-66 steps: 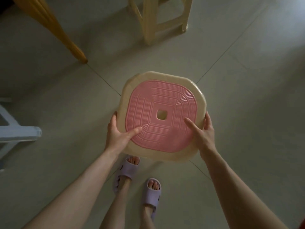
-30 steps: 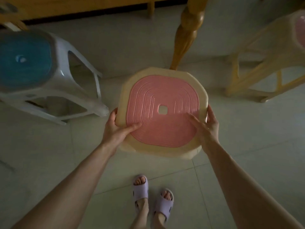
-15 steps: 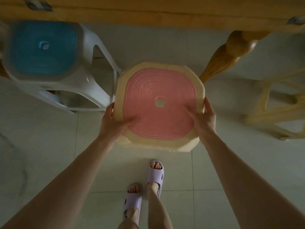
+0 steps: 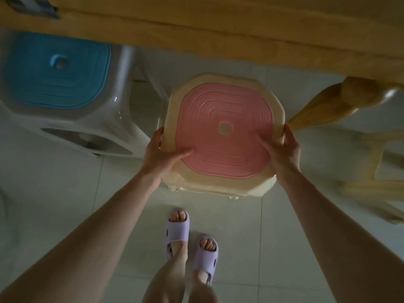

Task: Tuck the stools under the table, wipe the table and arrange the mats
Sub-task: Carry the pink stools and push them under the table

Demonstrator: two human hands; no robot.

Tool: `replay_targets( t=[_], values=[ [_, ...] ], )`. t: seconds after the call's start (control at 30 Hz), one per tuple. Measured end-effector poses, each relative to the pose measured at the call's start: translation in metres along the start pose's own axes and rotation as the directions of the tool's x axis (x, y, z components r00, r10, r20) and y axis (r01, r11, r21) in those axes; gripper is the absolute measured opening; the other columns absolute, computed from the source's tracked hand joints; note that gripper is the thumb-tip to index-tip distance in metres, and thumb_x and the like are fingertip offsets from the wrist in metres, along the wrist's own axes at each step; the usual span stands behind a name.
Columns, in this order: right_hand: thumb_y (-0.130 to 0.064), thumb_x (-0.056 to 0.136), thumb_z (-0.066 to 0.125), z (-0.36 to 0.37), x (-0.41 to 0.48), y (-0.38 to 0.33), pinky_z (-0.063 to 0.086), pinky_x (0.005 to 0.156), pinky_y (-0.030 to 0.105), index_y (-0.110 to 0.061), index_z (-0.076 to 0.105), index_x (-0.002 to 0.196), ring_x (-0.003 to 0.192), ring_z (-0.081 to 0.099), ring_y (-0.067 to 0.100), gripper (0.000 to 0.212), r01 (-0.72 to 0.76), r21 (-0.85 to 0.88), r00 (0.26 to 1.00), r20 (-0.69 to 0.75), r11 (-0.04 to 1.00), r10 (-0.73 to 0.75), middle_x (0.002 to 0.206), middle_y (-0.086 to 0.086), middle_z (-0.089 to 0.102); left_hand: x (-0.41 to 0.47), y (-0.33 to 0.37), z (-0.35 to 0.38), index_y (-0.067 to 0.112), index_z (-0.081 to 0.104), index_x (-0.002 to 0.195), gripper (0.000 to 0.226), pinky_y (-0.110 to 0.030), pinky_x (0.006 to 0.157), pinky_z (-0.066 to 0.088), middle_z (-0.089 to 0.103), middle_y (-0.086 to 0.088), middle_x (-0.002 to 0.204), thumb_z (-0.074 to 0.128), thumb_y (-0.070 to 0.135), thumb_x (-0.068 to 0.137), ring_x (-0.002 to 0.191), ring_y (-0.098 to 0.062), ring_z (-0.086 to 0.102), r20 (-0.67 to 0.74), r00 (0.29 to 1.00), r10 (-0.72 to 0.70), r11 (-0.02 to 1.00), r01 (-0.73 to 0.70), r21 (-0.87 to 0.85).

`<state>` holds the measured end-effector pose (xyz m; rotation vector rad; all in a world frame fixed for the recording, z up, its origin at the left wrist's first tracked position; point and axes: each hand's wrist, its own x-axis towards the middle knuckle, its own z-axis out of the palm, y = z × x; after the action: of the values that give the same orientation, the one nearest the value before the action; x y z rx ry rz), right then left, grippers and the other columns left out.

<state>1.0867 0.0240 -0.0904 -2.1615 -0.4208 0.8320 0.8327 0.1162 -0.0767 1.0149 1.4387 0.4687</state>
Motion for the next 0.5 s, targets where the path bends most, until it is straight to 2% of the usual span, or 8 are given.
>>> replay_targets(
  t=[0.13,0.3,0.5],
  values=[
    [-0.059,0.050,0.082,0.009,0.020,-0.004,0.051,0.093,0.042,-0.041,0.051,0.129,0.106,0.062,0.015,0.086,0.010,0.026,1.000,-0.006,1.000,-0.010,0.115,-0.013,0.065,0.023,0.005,0.002,0.017,0.047,0.133,0.092,-0.010,0.059,0.049,0.064,0.010,0.100,0.090,0.016,0.052,0.077,0.006,0.063,-0.011,0.999,0.036,0.999,-0.036,-0.001],
    [-0.052,0.057,0.083,0.019,0.041,-0.013,0.052,0.091,0.043,-0.036,0.056,0.123,0.100,0.063,0.013,0.073,0.042,0.036,0.999,-0.009,0.998,-0.042,0.107,-0.013,0.067,0.046,0.012,0.004,0.017,0.046,0.133,0.089,-0.012,0.061,0.050,0.066,0.002,0.107,0.089,0.013,0.055,0.084,-0.002,0.065,-0.016,0.998,0.056,0.998,-0.056,-0.019],
    [-0.060,0.054,0.080,0.024,0.051,-0.018,0.049,0.096,0.042,-0.034,0.050,0.133,0.109,0.061,0.016,0.088,0.058,0.029,0.998,0.010,0.998,-0.058,0.118,-0.009,0.065,0.057,0.015,0.004,0.017,0.046,0.134,0.088,-0.010,0.061,0.050,0.065,0.008,0.103,0.088,0.011,0.058,0.080,0.003,0.064,-0.028,0.996,0.081,0.996,-0.082,-0.020]
  ],
)
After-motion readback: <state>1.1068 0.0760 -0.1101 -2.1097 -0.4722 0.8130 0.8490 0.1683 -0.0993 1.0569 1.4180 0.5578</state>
